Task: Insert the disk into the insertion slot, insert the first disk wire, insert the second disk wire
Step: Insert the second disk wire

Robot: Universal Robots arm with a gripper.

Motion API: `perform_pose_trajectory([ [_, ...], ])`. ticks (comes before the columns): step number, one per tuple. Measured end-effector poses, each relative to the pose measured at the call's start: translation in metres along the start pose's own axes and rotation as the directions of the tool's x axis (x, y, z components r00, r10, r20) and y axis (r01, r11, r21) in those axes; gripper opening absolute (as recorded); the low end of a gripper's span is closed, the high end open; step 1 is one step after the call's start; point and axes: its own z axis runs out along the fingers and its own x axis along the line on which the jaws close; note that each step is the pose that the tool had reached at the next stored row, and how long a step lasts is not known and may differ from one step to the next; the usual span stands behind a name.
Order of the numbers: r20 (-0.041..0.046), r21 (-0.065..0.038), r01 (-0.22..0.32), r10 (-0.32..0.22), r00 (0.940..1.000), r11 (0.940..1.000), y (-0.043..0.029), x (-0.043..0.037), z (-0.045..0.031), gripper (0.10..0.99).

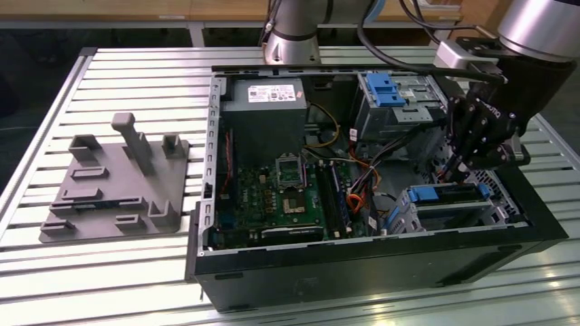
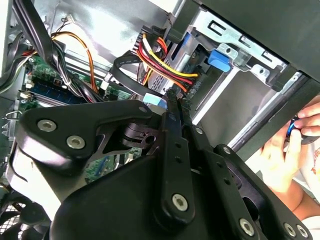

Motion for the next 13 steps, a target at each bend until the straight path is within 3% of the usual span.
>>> perform_pose_trajectory([
  [13, 0.0023, 0.000, 0.000, 0.000, 1.0000, 1.0000, -0.0006, 0.0073, 0.0010, 0.145],
])
